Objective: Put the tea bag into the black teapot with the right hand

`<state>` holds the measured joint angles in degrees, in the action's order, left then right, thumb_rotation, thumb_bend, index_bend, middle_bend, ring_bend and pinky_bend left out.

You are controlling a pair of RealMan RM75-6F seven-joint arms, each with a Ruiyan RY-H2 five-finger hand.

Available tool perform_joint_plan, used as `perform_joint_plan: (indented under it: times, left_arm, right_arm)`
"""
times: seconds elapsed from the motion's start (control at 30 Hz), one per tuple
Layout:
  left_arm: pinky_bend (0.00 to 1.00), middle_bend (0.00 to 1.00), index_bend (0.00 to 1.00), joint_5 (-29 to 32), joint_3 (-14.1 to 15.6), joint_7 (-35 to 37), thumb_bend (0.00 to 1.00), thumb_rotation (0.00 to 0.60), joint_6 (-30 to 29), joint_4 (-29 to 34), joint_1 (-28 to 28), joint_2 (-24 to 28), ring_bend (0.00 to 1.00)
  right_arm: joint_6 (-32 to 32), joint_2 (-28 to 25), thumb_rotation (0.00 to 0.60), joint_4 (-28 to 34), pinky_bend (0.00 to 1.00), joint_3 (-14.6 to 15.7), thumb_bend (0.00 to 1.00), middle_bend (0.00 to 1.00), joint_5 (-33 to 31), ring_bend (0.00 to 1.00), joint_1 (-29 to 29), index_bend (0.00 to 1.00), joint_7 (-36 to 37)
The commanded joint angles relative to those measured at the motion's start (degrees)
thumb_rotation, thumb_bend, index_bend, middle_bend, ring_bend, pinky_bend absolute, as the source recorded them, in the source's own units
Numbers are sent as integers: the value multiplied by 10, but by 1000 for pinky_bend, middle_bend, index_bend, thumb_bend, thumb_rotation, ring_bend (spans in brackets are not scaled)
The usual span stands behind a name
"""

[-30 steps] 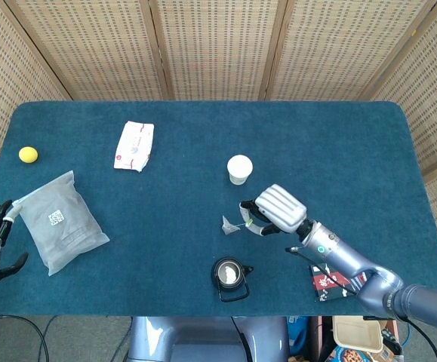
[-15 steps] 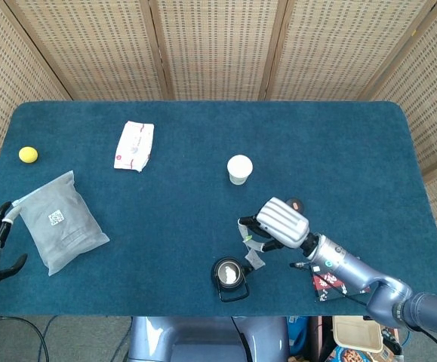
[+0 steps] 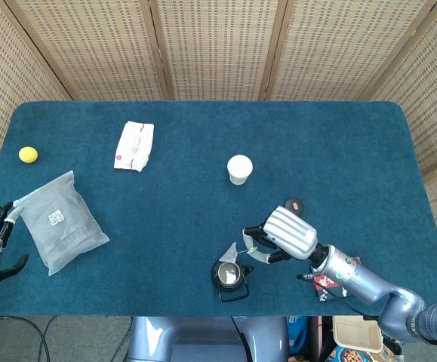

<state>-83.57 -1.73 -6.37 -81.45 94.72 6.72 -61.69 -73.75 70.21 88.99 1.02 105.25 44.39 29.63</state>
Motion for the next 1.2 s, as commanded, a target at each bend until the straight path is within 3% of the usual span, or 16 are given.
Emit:
perform_joint_plan:
  times: [0.03, 1.2]
  left_arm:
    - [0, 0, 0, 0, 0, -1, 322, 600, 0, 1, 0, 0, 0]
    - [0, 0, 0, 5, -2, -9, 322, 600, 5, 3, 4, 0, 0]
  right_arm:
    - [2, -6, 600, 11, 1000, 3, 524, 973, 6, 1000, 0, 635, -3]
    - [18, 10, 600, 9, 1000, 31, 524, 973, 35, 1000, 3, 635, 25]
